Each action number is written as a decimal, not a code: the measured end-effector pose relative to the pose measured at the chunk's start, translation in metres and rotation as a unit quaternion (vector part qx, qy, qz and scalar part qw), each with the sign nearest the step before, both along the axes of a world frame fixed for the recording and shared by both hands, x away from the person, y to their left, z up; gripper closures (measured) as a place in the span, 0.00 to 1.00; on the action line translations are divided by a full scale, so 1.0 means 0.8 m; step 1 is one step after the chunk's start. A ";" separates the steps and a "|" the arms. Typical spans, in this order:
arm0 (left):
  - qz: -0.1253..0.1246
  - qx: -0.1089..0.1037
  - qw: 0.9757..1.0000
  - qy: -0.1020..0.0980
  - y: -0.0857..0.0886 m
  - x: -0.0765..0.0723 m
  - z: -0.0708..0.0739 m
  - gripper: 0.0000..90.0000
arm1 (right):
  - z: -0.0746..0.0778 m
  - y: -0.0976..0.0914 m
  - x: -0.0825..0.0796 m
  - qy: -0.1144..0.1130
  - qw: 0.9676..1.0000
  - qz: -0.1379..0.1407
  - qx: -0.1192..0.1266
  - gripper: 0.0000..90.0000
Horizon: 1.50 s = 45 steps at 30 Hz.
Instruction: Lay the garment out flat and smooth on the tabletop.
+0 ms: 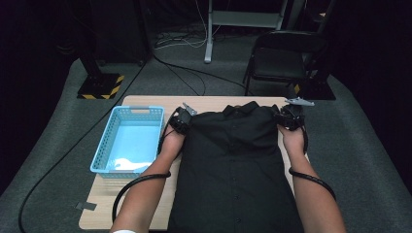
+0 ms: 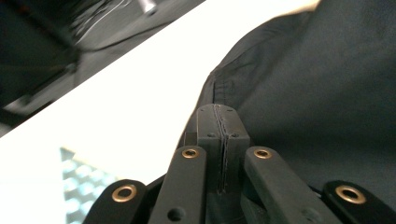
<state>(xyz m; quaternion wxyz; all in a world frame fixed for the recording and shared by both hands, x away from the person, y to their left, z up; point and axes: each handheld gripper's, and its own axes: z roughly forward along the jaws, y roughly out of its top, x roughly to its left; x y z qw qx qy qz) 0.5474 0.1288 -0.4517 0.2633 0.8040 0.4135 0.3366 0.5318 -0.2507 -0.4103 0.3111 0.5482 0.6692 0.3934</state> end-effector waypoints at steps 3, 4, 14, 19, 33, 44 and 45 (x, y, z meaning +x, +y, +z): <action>0.040 0.020 0.999 0.020 0.005 0.010 -0.009 0.87 | -0.010 0.001 -0.003 0.009 1.000 0.009 -0.005 0.56; 0.048 0.010 0.998 0.030 0.009 0.011 -0.014 0.78 | -0.018 0.001 -0.006 0.016 1.000 0.013 -0.013 0.55; -0.002 -0.027 0.999 0.045 -0.006 -0.007 -0.038 0.47 | -0.112 -0.025 -0.062 0.090 0.994 0.050 -0.028 0.50; -0.024 -0.040 0.997 0.053 -0.011 -0.019 -0.049 0.43 | -0.133 -0.025 -0.077 0.095 0.993 0.050 -0.052 0.48; -0.108 -0.134 0.983 0.066 0.011 -0.099 -0.052 0.35 | -0.121 -0.024 -0.115 0.065 0.997 0.035 -0.033 0.44; -0.129 -0.173 0.975 0.051 0.031 -0.144 -0.031 0.32 | -0.085 -0.024 -0.135 0.031 0.998 0.046 -0.009 0.41; -0.132 -0.170 0.975 0.050 0.032 -0.147 -0.029 0.32 | -0.082 -0.025 -0.138 0.033 0.998 0.048 -0.005 0.39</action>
